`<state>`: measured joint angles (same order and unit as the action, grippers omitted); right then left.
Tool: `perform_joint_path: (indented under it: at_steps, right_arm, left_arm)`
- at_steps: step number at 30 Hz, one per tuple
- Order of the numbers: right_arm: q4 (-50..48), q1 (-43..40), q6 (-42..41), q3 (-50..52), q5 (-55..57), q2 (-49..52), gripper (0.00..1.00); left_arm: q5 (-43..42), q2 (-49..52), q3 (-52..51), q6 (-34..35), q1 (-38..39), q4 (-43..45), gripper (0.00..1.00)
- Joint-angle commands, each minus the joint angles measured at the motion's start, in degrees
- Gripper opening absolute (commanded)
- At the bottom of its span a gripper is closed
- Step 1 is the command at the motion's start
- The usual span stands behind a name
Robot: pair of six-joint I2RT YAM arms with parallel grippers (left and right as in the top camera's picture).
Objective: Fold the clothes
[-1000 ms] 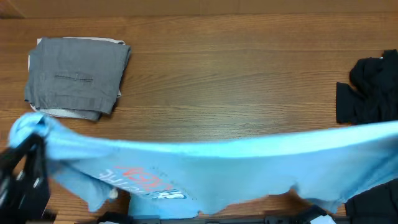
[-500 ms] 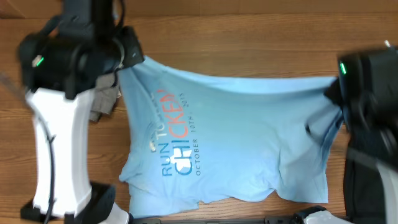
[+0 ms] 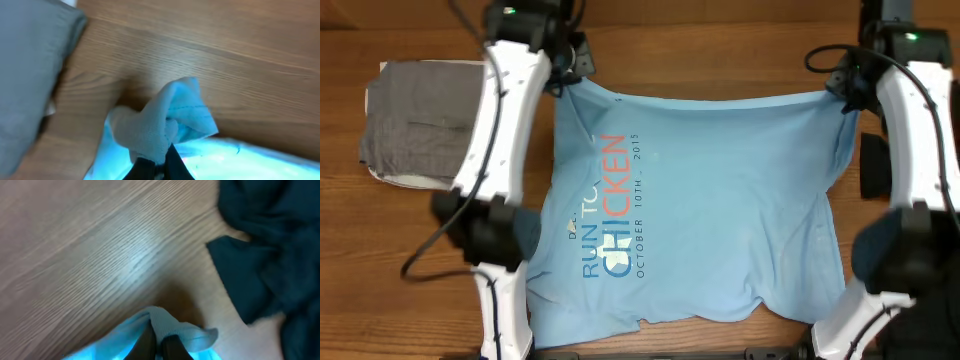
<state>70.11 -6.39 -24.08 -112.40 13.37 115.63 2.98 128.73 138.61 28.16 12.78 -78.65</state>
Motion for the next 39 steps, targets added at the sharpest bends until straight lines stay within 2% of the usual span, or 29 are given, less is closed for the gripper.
perform_joint_path:
  at_steps: [1,7,17,24,39]
  right_arm:
    - [-4.2,-0.4,3.6,-0.1,-2.0,4.5,0.04]
    - [-14.3,-0.5,9.6,-0.1,-6.3,9.9,0.04]
    - [-24.6,-0.5,9.8,0.0,-6.6,13.3,0.04]
    - [-26.2,-0.5,10.5,0.0,-6.6,14.6,0.04]
    - [-30.9,-0.5,10.6,0.0,-6.6,17.6,0.05]
  left_arm:
    - [0.2,5.9,0.2,-1.2,0.0,2.9,0.04]
    - [2.1,12.6,0.2,-1.2,-0.2,9.2,0.04]
    - [8.0,15.1,0.2,-2.7,-1.0,16.2,0.04]
    - [11.1,15.4,0.2,-4.0,-1.7,18.4,0.04]
    - [10.9,18.1,-0.8,-4.0,-1.9,24.8,0.04]
